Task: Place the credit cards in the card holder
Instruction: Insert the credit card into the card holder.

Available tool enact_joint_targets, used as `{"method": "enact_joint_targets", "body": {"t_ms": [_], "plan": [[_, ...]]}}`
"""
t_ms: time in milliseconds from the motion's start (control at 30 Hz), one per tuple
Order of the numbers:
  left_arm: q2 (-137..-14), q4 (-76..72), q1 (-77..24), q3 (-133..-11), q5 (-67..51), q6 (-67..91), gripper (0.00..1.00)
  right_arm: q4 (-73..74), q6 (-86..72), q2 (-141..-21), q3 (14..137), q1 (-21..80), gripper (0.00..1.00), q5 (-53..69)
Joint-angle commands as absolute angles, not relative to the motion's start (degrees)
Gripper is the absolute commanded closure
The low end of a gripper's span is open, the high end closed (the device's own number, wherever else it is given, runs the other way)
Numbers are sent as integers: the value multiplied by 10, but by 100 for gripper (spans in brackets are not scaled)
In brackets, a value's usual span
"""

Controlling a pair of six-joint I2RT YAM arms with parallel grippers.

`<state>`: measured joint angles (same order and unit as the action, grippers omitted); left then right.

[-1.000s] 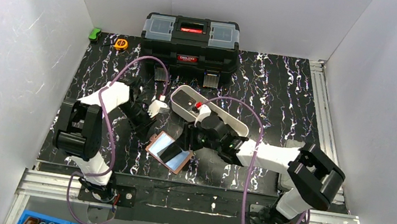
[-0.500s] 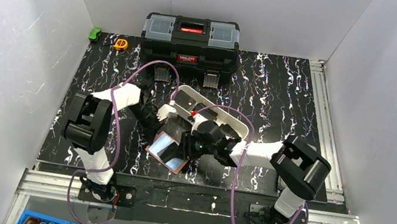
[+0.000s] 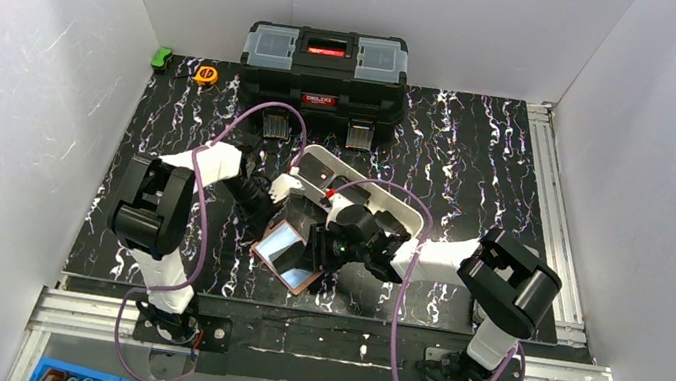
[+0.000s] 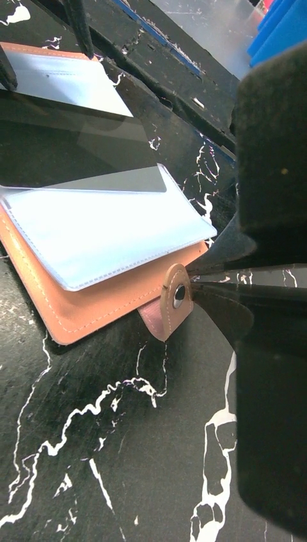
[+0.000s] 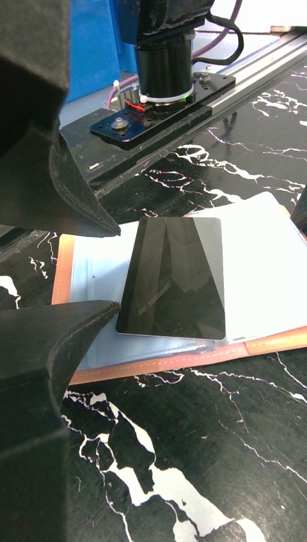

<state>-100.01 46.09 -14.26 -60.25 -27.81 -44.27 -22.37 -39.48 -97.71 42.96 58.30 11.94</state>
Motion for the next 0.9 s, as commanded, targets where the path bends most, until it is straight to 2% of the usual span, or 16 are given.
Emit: {"method": "enact_joint_targets", "body": {"t_ms": [0,567,867], "plan": [[-1002,462,-152,-603,-294,-438,92,-219,-394,-976,442,578,51,103],[-1007,466,-163,-605,-300,-446,93,-210,-348,-1028,520,574,50,112],[-999,466,-161,-600,-275,-436,93,-201,-351,-934,438,571,50,108]]}}
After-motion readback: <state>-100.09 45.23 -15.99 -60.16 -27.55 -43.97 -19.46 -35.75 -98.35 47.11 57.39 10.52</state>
